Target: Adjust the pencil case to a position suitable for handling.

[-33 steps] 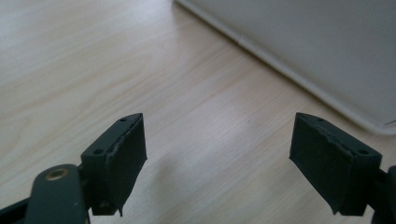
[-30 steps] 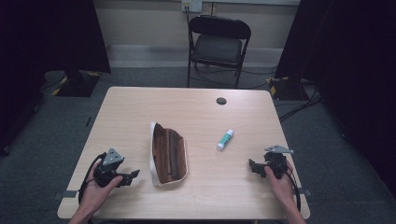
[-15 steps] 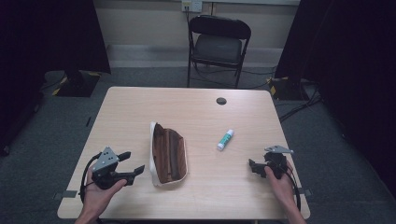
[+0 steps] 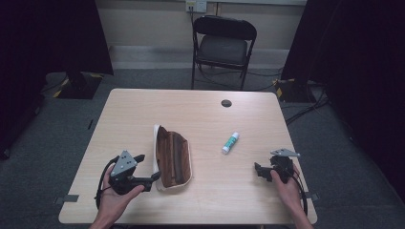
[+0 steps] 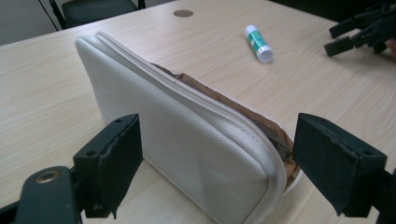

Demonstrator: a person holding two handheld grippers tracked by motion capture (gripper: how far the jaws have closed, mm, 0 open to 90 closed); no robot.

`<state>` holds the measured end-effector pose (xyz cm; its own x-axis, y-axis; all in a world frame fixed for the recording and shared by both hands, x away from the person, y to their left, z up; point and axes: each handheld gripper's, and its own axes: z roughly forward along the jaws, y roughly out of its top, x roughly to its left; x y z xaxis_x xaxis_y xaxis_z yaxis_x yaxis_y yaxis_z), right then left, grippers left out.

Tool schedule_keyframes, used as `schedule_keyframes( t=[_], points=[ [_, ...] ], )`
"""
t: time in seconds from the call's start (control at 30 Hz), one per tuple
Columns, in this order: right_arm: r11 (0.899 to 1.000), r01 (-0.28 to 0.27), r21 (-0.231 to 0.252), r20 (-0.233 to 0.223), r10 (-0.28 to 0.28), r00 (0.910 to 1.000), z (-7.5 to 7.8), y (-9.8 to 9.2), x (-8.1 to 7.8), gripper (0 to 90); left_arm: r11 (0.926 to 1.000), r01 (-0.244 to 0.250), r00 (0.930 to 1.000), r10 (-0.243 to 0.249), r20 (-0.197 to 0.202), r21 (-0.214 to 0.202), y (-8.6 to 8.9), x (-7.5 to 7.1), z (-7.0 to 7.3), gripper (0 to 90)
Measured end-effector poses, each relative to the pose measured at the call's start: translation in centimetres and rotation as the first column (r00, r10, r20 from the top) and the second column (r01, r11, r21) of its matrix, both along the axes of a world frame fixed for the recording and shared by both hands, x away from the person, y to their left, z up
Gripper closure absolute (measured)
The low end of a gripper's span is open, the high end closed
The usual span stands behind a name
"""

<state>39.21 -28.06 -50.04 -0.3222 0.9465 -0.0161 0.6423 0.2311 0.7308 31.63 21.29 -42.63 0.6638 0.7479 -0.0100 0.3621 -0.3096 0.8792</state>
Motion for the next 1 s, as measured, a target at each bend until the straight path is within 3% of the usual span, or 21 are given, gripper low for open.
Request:
schedule_keyframes(
  t=[0.07, 0.17, 0.2, 0.27, 0.33, 0.47, 0.7, 1.0],
  points=[
    [1.0, -0.001, 0.0, 0.0, 0.001, 1.0, 0.0, 0.0, 0.0, 9.3, 0.9996, -0.015, 0.9997, 0.015, -0.02, -0.023, -0.4, 0.5, -0.3, 16.7],
    [1.0, 0.0, -0.001, 0.0, 0.0, 1.0, 0.0, 0.0, 0.0, 9.3, 0.9996, -0.025, 0.9987, 0.025, -0.044, -0.011, -0.9, 1.1, -0.6, 19.1],
    [1.0, -0.001, 0.0, 0.001, 0.001, 1.0, 0.0, 0.0, 0.0, 9.3, 0.9996, -0.028, 0.9983, 0.028, -0.051, 0.001, -1.3, 1.4, -0.8, 19.2],
    [1.0, 0.0, 0.0, 0.0, 0.0, 1.0, 0.0, 0.0, 0.0, 9.3, 0.9975, -0.024, 0.9995, 0.025, -0.018, 0.067, -1.9, 1.6, -1.2, 22.9],
    [1.0, -0.001, 0.0, 0.001, 0.001, 1.0, 0.0, 0.0, 0.0, 9.3, 0.9979, -0.032, 0.9989, 0.034, -0.033, 0.056, -1.8, 1.6, -1.4, 24.8],
    [1.0, 0.0, 0.0, 0.0, 0.0, 1.0, 0.0, 0.0, 0.0, 9.3, 0.9982, -0.043, 0.9988, 0.044, -0.022, 0.042, -1.5, 1.6, -1.5, 33.2],
    [1.0, -0.006, -0.002, 0.001, 0.006, 1.0, 0.0, 0.0, 0.0, 9.3, 0.9968, -0.047, 0.9989, 0.047, 0.005, 0.064, -1.2, 1.5, -1.5, 49.4],
    [1.0, -0.006, -0.002, 0.001, 0.006, 1.0, 0.0, 0.0, 0.0, 9.4, 0.9981, -0.053, 0.9986, 0.053, 0.002, 0.033, -0.4, 1.6, -1.5, 65.0]
  ],
)
